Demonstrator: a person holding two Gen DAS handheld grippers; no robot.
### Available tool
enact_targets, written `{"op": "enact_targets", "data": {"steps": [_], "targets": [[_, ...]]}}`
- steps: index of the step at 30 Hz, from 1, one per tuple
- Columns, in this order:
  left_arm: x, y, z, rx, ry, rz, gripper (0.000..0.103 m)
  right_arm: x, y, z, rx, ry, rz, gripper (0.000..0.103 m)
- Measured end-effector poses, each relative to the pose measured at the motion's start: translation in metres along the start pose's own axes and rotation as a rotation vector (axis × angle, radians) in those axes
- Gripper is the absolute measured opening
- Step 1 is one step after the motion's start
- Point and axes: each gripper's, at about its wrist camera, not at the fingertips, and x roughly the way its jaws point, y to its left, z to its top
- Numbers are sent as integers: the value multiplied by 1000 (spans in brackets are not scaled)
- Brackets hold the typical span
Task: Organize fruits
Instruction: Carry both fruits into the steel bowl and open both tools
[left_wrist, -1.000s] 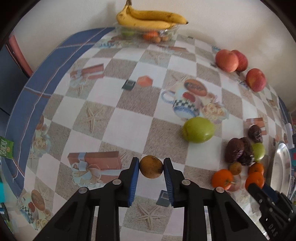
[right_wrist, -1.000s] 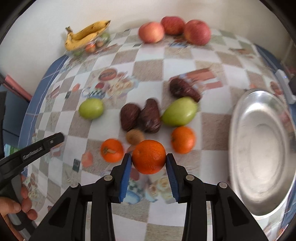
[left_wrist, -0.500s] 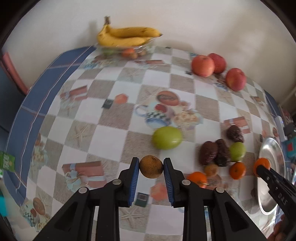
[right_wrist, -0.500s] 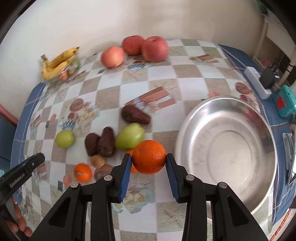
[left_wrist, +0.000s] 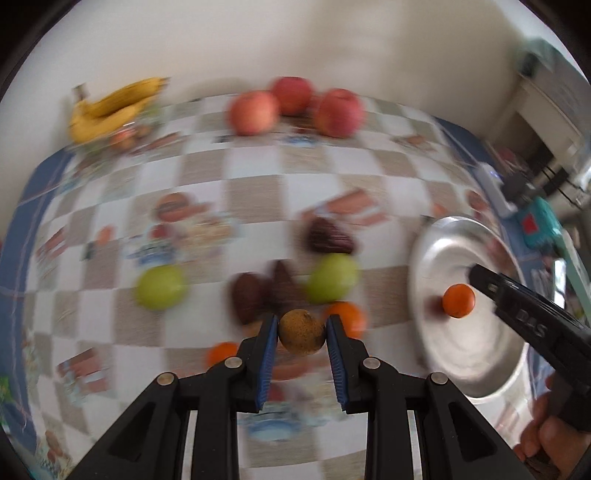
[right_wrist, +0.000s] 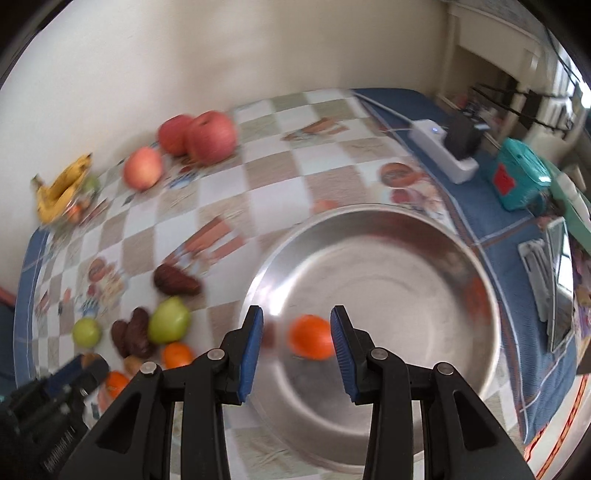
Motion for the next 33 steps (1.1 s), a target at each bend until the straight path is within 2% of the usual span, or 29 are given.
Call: {"op": "enact_targets", "data": {"steps": [5, 10, 22, 25, 33], "targets": [[14, -46, 6, 81, 16, -43, 29, 5, -24, 1, 54, 14, 13, 40], [21, -76, 8, 149, -10, -70, 29, 1, -37, 2, 83, -8, 6, 40], [37, -96, 0, 189, -16, -120, 31, 6, -49, -1, 117, 8, -9, 40], [35, -97, 0, 196, -25, -119, 40, 6, -48, -1, 118, 10, -10, 40], [33, -93, -1, 197, -30, -91, 41, 5, -47, -1, 114, 8, -13, 40]]}}
